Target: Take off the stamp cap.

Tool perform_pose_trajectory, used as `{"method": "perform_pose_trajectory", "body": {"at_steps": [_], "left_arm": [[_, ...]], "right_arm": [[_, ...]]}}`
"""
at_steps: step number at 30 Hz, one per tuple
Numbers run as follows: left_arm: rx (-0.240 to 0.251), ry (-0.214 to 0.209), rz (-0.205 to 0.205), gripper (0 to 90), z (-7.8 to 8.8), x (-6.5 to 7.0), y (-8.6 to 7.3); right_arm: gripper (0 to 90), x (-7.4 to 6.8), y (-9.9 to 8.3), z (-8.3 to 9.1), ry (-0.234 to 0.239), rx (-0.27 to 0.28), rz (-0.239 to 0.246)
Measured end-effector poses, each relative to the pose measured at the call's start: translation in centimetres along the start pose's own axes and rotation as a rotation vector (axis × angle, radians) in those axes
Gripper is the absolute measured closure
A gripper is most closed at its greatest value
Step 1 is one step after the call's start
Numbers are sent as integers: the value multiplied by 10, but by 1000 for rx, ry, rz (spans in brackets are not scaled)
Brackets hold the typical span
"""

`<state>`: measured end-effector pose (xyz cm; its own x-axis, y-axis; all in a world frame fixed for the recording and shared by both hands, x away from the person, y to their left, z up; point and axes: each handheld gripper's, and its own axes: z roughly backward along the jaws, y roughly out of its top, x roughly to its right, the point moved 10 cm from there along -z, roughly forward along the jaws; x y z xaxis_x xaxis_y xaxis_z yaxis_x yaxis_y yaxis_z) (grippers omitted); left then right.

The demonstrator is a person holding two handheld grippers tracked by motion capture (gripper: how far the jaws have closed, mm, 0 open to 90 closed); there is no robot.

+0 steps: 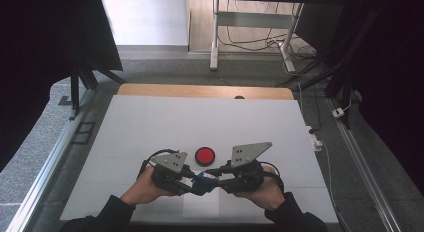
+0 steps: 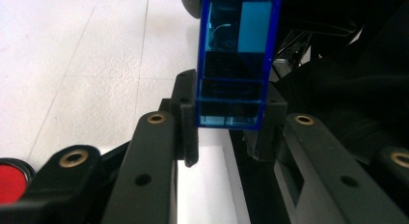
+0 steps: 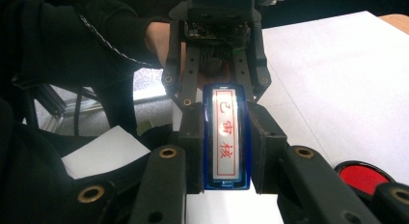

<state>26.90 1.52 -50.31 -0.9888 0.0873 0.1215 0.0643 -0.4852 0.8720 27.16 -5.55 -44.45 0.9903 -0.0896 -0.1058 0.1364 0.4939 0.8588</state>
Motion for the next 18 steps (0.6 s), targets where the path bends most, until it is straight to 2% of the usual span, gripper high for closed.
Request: {"method": "perform_pose_trajectory", "body": {"at_steps": [3, 7, 12, 15, 18], "left_arm": [[-2, -2, 1, 691, 0, 1, 0], [-4, -9, 32, 691, 0, 0, -1], [-2, -2, 47, 692, 0, -2, -1], [-3, 3, 27, 693, 0, 0, -1], [-29, 24, 6, 693, 0, -1, -5]], "right_arm": [[709, 0, 0, 0, 7, -3, -2], [710, 0, -1, 0, 4, 2, 0], [710, 0, 0, 0, -25, -6, 39], [710, -1, 1, 1, -11, -1, 24], [710, 2, 4, 6, -1, 28, 5]]}}
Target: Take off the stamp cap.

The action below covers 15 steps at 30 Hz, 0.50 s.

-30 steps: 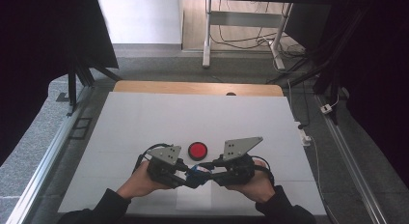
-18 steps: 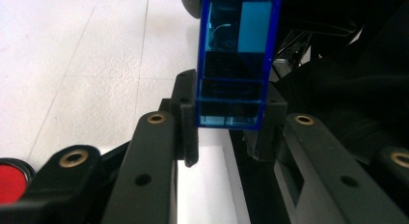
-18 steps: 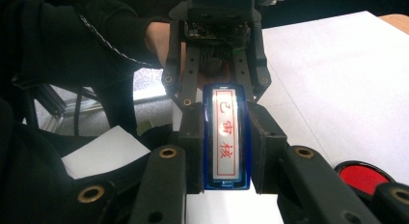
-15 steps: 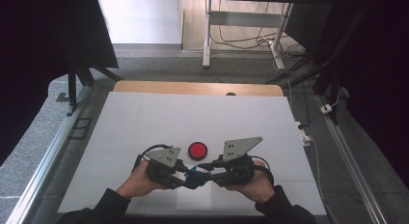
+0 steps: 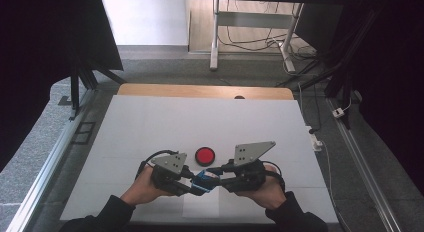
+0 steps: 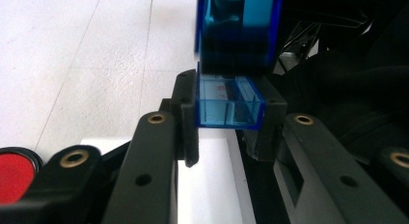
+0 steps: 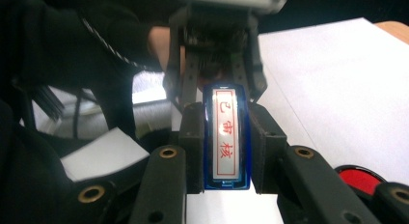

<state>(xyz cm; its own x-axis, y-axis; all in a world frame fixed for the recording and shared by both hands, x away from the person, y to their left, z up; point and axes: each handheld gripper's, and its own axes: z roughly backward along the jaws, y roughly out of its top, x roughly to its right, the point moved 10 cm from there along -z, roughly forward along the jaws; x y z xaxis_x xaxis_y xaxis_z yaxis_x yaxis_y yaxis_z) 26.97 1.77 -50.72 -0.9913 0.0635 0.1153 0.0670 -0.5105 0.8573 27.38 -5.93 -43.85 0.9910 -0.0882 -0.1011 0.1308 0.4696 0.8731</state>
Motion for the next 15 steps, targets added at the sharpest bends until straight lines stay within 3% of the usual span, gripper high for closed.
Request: {"method": "perform_pose_trajectory", "body": {"at_steps": [7, 15], "left_arm": [[0, -4, 20, 691, -2, -1, -1], [-15, 1, 96, 689, 0, -2, -3]], "right_arm": [[710, 3, -1, 3, -13, 0, 0], [709, 5, 0, 5, -36, 14, 4]]}}
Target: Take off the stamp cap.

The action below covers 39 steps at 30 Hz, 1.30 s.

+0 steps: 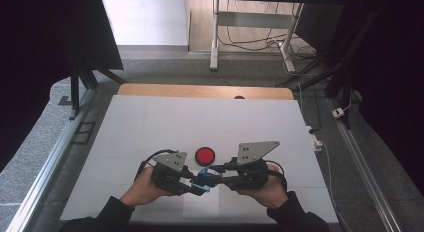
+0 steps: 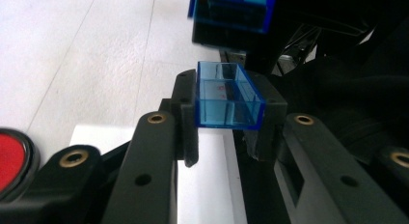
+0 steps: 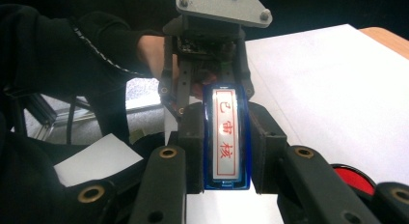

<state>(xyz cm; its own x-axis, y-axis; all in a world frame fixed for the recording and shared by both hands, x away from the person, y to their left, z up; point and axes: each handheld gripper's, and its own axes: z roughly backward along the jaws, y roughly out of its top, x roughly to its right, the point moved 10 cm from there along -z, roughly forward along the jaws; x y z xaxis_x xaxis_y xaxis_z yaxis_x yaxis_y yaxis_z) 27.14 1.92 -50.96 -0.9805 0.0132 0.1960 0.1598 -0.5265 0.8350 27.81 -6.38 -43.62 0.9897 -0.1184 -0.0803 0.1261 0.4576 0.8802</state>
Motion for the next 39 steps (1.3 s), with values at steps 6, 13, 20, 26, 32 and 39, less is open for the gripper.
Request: {"method": "perform_pose_trajectory", "body": {"at_steps": [6, 13, 20, 26, 32, 39], "left_arm": [[-16, 77, 13, 688, 7, -2, -3], [-21, 190, 55, 686, 19, -5, -8], [1, 264, 119, 686, 34, -5, -13], [21, 324, 184, 685, 51, -3, -24], [37, 386, 237, 684, 67, 2, -37], [37, 453, 281, 684, 82, 10, -53]], "right_arm": [[708, 3, 1, 2, -23, 11, -8], [708, 7, 1, 5, -48, 16, -12], [708, 9, 1, 7, -64, 21, -17], [707, 11, 1, 7, -82, 19, -25], [707, 13, -1, 7, -94, 14, -35], [707, 15, -2, 6, -110, 5, -30]]}}
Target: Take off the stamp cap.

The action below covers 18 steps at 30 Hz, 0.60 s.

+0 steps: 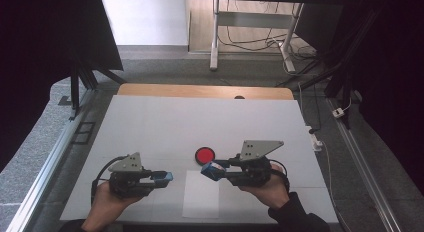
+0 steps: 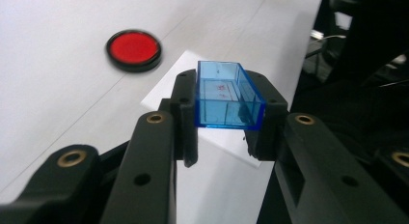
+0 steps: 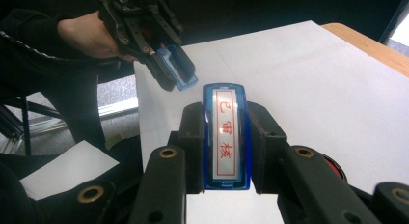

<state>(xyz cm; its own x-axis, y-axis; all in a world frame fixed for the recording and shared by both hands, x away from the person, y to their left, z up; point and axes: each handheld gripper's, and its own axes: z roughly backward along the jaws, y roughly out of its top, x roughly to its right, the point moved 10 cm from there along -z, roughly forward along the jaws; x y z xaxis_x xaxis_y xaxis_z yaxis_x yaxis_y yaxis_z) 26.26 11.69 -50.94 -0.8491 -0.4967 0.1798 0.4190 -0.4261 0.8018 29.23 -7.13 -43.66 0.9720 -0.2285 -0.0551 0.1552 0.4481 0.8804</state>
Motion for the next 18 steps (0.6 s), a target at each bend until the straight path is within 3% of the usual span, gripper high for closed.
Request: {"method": "perform_pose_trajectory", "body": {"at_steps": [18], "left_arm": [[27, 153, 142, 683, 41, -12, -38]], "right_arm": [[707, 5, -4, 0, -35, -18, -1]]}}
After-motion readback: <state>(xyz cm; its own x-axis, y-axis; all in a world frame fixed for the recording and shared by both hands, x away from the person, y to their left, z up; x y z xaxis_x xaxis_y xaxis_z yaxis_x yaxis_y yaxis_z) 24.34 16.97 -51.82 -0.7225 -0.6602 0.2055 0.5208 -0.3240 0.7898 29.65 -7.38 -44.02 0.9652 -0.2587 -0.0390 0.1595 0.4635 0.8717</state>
